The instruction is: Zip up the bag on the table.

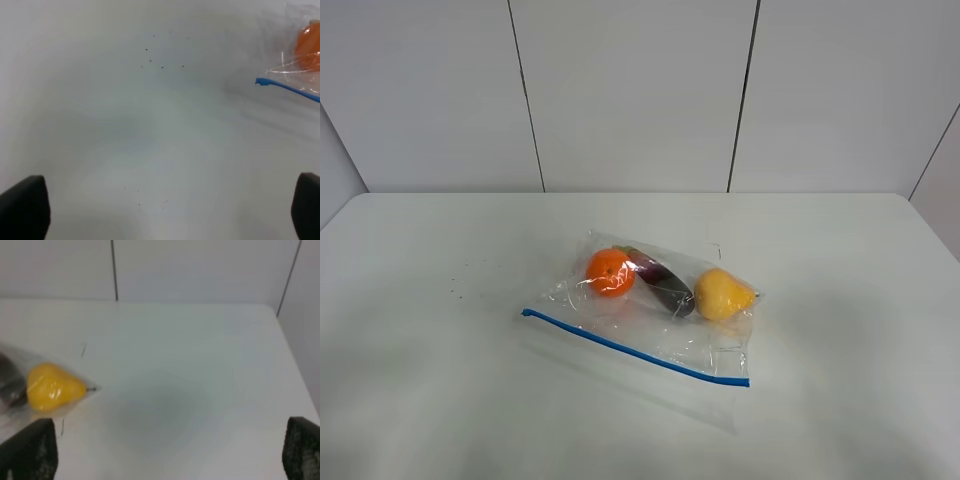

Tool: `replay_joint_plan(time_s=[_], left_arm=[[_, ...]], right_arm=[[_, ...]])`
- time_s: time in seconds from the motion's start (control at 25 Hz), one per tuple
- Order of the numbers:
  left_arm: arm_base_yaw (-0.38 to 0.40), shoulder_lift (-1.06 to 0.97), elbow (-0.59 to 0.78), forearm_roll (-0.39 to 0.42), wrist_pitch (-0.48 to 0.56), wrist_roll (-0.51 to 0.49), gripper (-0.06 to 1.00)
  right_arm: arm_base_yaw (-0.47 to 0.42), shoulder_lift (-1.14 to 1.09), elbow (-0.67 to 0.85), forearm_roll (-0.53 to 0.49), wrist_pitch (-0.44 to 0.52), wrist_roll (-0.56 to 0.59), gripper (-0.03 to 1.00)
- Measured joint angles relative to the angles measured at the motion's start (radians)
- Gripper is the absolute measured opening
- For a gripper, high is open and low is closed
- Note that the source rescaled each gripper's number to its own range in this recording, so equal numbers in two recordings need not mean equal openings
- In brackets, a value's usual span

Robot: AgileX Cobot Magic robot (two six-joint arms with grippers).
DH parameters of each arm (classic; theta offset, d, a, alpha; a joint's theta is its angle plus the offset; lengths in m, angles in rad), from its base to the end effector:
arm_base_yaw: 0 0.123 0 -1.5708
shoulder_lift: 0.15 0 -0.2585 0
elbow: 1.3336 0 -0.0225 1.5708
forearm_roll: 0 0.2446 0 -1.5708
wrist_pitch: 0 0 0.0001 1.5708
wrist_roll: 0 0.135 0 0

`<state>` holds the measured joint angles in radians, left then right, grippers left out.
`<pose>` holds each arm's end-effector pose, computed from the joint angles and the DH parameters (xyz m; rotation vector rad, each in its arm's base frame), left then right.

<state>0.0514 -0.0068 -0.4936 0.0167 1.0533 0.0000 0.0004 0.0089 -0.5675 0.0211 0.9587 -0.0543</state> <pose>0.0556 0.0048 0.2535 -0.0530 2.0361 0.0522 0.0550 0.0024 0.2874 -0.0519 1.8828 -0.0124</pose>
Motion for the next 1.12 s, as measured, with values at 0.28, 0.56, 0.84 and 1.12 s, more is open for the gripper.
replay_joint_plan(time_s=[0.28,0.56,0.84,1.12], left_arm=[[0.000,0.000,0.000,0.000,0.000,0.000,1.00],[0.000,0.000,0.000,0.000,0.001,0.000,1.00],[0.000,0.000,0.000,0.000,0.001,0.000,1.00],[0.000,0.000,0.000,0.000,0.001,0.000,1.00]], right_arm=[[0.000,-0.012,0.015,-0.036,0.005,0.044,1.00],[0.000,-0.012,0.069,-0.037,0.047,0.045,1.00],[0.000,-0.012,0.075,-0.036,0.058,0.054,1.00],[0.000,-0.012,0.075,-0.036,0.058,0.054,1.00]])
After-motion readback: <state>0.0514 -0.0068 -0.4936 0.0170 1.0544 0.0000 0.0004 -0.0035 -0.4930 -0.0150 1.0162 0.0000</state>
